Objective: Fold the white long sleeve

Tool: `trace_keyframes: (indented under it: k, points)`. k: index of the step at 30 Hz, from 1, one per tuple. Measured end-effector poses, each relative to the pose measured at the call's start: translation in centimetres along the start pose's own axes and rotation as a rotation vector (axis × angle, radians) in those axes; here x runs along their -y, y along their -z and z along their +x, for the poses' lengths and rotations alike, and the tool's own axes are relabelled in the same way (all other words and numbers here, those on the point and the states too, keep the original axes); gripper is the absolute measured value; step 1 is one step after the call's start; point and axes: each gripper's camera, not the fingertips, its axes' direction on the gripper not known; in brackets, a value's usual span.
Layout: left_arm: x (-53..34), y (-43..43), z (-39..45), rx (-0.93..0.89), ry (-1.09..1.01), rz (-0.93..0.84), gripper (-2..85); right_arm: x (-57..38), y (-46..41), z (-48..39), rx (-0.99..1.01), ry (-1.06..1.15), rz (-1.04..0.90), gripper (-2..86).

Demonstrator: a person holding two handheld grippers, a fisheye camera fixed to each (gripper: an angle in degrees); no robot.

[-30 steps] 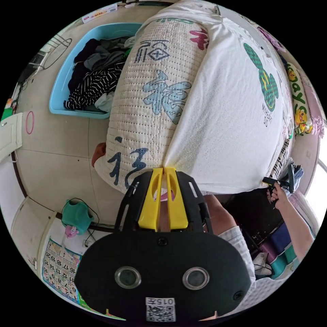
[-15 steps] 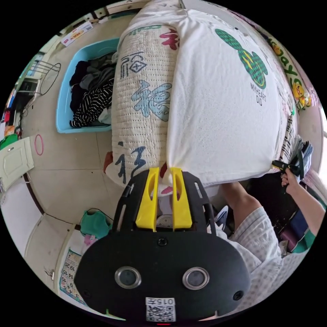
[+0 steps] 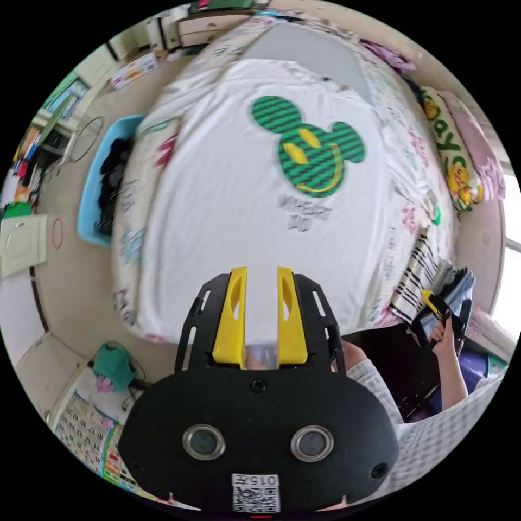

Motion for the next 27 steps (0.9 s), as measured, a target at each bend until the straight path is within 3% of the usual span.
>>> trace_keyframes:
  k: [5, 8, 14, 20, 23, 27]
  points:
    - [10.8, -4.4, 27.3, -0.312, -0.367, 0.067, 9.3, 9.9, 12.6, 8.4, 0.092, -0.131, 0.35, 7.5]
    - [16.9, -5.9, 40.9, -0.471, -0.488, 0.047, 10.5, 14.8, 14.8, 12.2, 0.184, -0.201, 0.414, 8.3]
    - [26.5, -10.4, 60.0, -0.434, -0.569, -0.054, 12.2, 21.5, 13.1, 16.5, 0.333, -0.319, 0.406, 10.4]
    - [30.8, -15.7, 69.8, -0.268, -0.735, -0.102, 12.9, 23.0, 12.2, 17.1, 0.394, -0.372, 0.43, 8.3]
    - [31.2, -19.2, 71.8, -0.17, -0.827, -0.181, 12.0, 22.2, 11.9, 16.8, 0.411, -0.379, 0.45, 6.6]
    - [30.8, -19.8, 71.6, -0.074, -0.912, -0.127, 6.3, 20.6, 11.3, 16.1, 0.441, -0.389, 0.483, 2.8]
